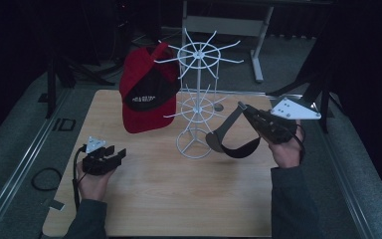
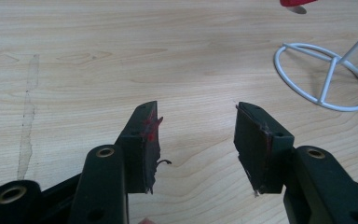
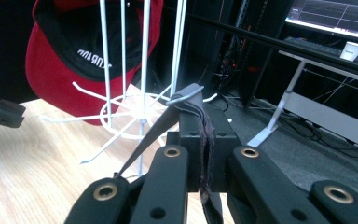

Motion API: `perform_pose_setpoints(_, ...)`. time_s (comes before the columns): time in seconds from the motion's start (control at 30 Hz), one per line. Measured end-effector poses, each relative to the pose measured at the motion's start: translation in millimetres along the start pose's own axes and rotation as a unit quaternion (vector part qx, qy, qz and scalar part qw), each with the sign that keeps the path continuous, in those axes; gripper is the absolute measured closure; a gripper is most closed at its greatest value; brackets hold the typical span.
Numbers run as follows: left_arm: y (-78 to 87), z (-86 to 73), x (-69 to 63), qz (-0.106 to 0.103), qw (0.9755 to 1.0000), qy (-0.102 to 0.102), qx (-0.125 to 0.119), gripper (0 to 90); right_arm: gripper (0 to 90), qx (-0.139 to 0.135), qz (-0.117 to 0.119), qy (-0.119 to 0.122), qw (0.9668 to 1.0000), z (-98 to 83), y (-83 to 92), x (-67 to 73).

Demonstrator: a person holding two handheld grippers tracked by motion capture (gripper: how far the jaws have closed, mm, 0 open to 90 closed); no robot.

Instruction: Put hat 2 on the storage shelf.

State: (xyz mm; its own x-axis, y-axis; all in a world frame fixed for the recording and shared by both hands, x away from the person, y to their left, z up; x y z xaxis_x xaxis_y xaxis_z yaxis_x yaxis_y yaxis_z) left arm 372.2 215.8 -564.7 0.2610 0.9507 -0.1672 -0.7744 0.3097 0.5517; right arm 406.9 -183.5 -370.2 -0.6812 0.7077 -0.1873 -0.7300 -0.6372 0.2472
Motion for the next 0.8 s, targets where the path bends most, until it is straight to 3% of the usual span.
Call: perform_pose_setpoints(0.8,-1.0,-0.6,0.0,-0.001,1.0000,-0.001,0.002,50.7,87.8,-0.014,-0.005,0.011,0.9998,25.7,-5.7,-0.5)
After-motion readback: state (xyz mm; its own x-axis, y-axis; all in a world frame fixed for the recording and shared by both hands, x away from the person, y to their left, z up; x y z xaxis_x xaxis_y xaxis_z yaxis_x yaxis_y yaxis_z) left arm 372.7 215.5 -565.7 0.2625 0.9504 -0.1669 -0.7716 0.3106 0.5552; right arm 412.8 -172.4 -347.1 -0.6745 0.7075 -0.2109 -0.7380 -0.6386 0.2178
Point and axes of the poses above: each handheld gripper's, and its own axes: y roughly backward along the jaws, z roughly out of its top, x roughly to its left, the point moved 9 cm from there along -y, roughly forward along the jaws, and after that the axes turned 1 degree about y, right-handed, at the moved point
